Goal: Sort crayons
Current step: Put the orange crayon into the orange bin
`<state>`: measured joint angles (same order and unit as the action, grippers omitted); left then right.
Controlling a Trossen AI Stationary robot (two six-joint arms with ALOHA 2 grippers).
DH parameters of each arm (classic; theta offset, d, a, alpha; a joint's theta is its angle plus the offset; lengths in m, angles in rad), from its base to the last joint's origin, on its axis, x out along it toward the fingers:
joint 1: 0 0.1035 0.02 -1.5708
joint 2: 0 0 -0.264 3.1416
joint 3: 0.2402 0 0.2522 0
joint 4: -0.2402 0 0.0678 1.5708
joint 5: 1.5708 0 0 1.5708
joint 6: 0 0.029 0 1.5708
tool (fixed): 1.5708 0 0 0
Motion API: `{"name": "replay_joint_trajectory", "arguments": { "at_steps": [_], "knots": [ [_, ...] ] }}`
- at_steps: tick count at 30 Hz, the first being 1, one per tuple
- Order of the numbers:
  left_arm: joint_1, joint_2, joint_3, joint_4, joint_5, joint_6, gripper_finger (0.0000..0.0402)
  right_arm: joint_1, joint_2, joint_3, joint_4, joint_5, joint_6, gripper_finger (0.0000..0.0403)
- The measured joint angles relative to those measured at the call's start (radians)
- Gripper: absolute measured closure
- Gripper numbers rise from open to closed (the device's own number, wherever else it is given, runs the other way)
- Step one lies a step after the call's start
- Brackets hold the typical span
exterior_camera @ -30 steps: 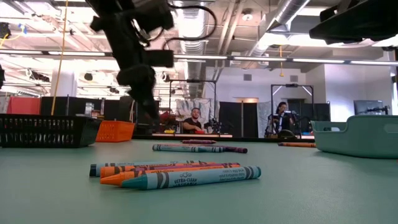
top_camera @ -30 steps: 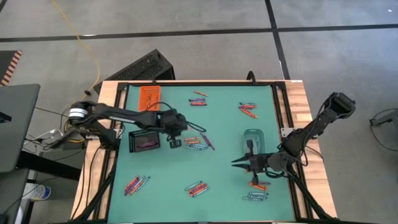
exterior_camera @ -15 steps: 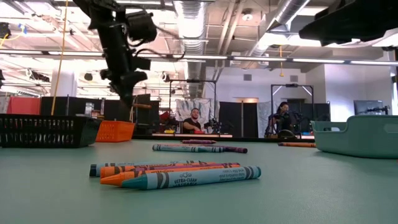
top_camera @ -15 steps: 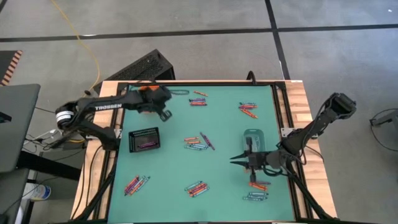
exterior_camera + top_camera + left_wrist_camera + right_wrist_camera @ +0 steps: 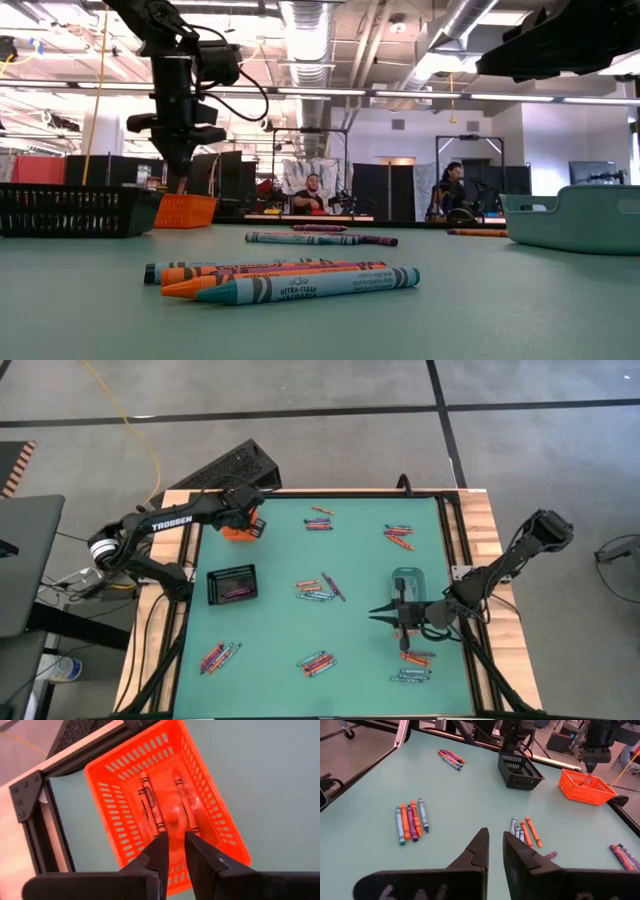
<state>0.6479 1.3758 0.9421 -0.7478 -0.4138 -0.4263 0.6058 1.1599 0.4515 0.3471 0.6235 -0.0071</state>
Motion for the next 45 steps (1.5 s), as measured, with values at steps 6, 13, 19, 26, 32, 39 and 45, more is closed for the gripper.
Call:
{"name": "replay_joint_trajectory", "arguments": {
  "at_steps": [6, 13, 19, 26, 32, 39, 45],
  "knots": [
    [0.0, 0.0, 0.0, -0.005, -0.018, 0.007, 0.0327, 0.0, 0.0, 0.0, 0.0, 0.0, 0.007, 0.0349],
    [-0.002, 0.0, 0.0, -0.018, -0.017, 0.026, 0.0305, 0.0, 0.0, 0.0, -0.002, 0.0, 0.008, 0.0349],
    [-0.069, 0.0, 0.0, -0.007, -0.017, 0.038, 0.0299, 0.0, 0.0, 0.0, -0.002, 0.001, 0.008, 0.0349],
    [-0.266, 0.0, -0.002, 0.064, -0.017, 0.088, 0.0299, 0.0, 0.0, 0.0, -0.002, 0.002, 0.008, 0.0349],
    [-0.523, -0.001, -0.095, 0.371, -0.014, 0.119, 0.0299, 0.0, 0.0, 0.0, -0.001, 0.003, 0.009, 0.0349],
    [-0.774, -0.001, -0.287, 0.947, -0.011, 0.133, 0.0299, -0.001, 0.0, 0.0, 0.008, 0.004, 0.009, 0.0349],
    [-0.888, 0.0, -0.419, 1.233, 0.042, 0.101, 0.0299, -0.03, 0.0, 0.0, 0.01, 0.004, 0.01, 0.0349]
  ]
}}
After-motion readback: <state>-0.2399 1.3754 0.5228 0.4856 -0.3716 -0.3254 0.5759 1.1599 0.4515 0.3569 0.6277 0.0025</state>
